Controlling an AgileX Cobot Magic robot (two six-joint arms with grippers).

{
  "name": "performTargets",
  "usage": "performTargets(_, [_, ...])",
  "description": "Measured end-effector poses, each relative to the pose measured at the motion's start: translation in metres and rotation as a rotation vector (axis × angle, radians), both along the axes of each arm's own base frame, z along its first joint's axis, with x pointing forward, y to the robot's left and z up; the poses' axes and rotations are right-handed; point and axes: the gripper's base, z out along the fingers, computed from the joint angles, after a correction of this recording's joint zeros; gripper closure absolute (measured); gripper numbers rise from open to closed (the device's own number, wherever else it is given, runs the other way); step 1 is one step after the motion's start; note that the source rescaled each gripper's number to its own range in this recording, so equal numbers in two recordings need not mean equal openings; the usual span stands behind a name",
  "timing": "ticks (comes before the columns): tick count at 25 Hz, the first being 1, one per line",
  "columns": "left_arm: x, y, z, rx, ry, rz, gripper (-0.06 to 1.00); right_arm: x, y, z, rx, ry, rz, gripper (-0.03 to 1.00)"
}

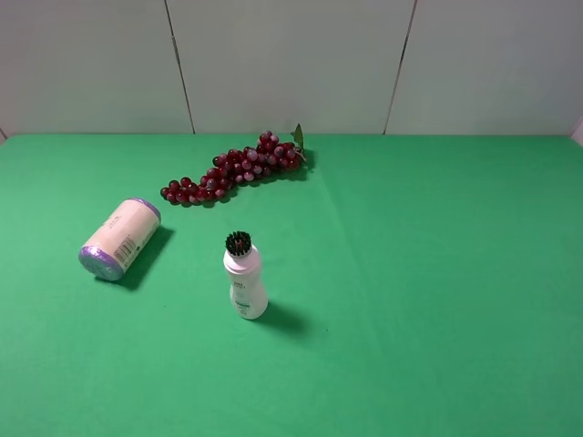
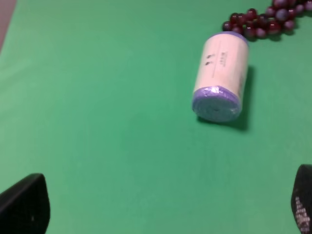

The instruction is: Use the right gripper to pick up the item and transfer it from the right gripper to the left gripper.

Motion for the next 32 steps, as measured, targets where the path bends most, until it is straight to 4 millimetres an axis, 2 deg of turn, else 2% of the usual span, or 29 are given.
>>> performTargets(32, [0.0000,0.0000,0.0001,0.001,-0.001,0.007,-0.03,0.0001,0.0000,0.0003,0.000,-0.004,0.002,-0.03])
